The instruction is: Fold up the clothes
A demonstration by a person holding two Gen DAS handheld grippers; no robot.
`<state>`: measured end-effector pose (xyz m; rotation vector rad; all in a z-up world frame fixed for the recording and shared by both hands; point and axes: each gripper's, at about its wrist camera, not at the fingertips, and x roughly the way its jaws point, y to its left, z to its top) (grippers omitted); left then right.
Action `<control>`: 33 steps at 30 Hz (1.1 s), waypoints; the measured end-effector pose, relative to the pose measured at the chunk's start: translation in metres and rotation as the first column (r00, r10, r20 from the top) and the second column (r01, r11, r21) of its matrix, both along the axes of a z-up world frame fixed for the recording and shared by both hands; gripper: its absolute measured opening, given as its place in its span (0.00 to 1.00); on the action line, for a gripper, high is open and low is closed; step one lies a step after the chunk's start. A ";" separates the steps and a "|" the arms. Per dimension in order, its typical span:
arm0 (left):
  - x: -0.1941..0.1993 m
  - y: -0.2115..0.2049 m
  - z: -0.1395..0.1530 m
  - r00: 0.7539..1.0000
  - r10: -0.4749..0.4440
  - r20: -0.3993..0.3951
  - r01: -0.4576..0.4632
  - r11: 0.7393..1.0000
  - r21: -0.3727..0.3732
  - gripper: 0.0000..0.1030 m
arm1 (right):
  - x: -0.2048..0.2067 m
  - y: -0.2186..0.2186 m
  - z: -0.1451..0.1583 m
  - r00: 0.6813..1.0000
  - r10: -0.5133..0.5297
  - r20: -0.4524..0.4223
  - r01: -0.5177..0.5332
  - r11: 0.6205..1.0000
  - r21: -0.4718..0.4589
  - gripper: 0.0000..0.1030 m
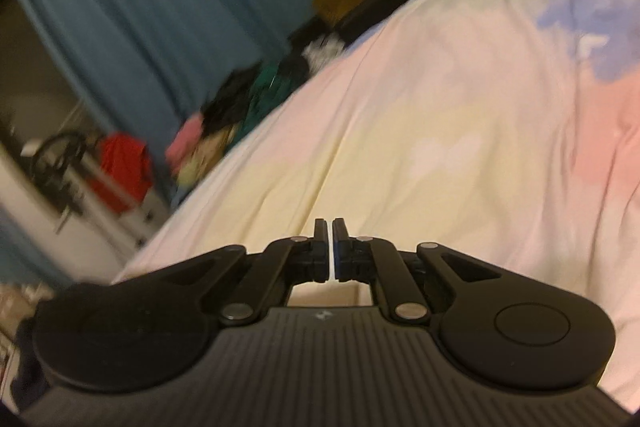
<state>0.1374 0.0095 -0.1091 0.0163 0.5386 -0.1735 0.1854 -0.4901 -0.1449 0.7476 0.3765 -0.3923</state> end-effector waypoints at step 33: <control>0.025 0.006 -0.016 0.998 -0.006 -0.055 0.002 0.997 -0.077 0.94 | 0.107 -0.024 0.048 0.990 0.015 -0.141 -0.064 0.934 -0.351 0.05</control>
